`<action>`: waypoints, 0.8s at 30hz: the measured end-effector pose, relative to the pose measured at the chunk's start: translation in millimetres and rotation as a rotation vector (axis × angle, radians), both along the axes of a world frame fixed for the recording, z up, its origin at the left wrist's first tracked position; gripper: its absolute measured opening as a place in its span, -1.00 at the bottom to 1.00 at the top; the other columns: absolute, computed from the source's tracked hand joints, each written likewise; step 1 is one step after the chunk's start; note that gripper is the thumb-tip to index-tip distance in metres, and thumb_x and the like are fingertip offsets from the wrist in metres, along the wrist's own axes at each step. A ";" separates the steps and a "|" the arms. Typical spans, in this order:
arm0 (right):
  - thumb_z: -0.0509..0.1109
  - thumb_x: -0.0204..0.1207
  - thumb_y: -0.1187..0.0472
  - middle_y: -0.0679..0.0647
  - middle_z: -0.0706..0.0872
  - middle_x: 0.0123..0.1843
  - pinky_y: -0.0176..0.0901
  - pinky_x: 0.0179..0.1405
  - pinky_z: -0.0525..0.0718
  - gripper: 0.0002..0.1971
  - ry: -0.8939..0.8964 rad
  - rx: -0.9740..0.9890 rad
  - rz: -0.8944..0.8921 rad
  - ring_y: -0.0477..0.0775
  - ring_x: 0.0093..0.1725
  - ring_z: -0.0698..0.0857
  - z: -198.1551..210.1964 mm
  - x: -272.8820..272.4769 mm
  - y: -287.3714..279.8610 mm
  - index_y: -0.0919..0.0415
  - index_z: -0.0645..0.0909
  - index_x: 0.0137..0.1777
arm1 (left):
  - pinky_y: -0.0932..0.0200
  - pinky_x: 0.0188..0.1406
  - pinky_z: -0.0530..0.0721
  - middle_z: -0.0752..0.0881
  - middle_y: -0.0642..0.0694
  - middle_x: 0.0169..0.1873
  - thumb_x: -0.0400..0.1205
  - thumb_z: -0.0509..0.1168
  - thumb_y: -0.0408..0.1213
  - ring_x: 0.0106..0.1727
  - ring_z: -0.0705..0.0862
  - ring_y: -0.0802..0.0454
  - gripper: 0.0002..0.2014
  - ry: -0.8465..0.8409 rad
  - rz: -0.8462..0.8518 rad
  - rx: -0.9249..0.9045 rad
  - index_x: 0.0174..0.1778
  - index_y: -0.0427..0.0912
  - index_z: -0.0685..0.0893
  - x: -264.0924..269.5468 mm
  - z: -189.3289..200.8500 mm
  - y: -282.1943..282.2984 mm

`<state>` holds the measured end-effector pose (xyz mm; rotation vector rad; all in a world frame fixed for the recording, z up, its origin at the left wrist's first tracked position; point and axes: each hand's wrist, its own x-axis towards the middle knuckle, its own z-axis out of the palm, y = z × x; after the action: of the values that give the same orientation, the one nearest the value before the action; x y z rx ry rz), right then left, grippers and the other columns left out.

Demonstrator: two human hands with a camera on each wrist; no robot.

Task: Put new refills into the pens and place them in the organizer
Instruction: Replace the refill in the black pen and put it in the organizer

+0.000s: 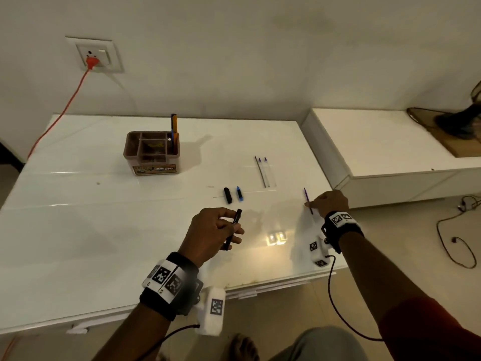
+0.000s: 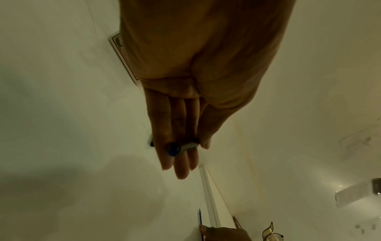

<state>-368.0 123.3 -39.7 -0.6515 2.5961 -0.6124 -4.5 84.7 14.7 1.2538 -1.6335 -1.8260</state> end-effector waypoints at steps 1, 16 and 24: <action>0.81 0.23 0.09 0.26 0.86 -0.16 -0.07 0.02 0.77 -0.63 -0.001 -0.010 -0.004 0.25 -0.06 0.82 -0.1 2.7 -0.7 0.39 0.84 -0.18 | -0.13 -0.07 0.86 0.91 -0.20 -0.16 0.70 0.41 -0.38 -0.15 0.91 -0.17 -0.81 -0.003 -0.001 0.000 0.22 -0.20 0.75 -0.9 -0.3 0.7; 0.67 0.25 0.16 0.24 0.78 -0.36 -0.14 -0.42 0.73 -0.69 -0.143 -0.090 -0.110 0.18 -0.43 0.73 10.1 49.9 -25.1 0.44 0.72 -0.28 | -0.13 -0.05 0.84 0.91 -0.21 -0.14 0.70 0.40 -0.39 -0.12 0.91 -0.20 -0.81 0.008 0.015 0.013 0.22 -0.19 0.76 1.6 -4.3 -4.8; 0.33 0.56 0.53 0.30 0.79 -0.27 -0.06 -0.27 0.87 -0.86 -0.714 -0.799 -0.007 0.26 -0.31 0.85 74.3 152.8 -16.7 0.44 0.73 -0.13 | -0.04 -0.08 0.78 0.92 -0.04 -0.08 0.72 0.37 -0.25 -0.07 0.91 -0.06 -0.78 0.010 -0.008 -0.040 0.27 0.05 0.76 7.8 -3.9 -3.0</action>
<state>-215.2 106.6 34.6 -0.5009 1.6423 -1.5735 3.3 81.7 10.8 1.2214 -1.6636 -1.7929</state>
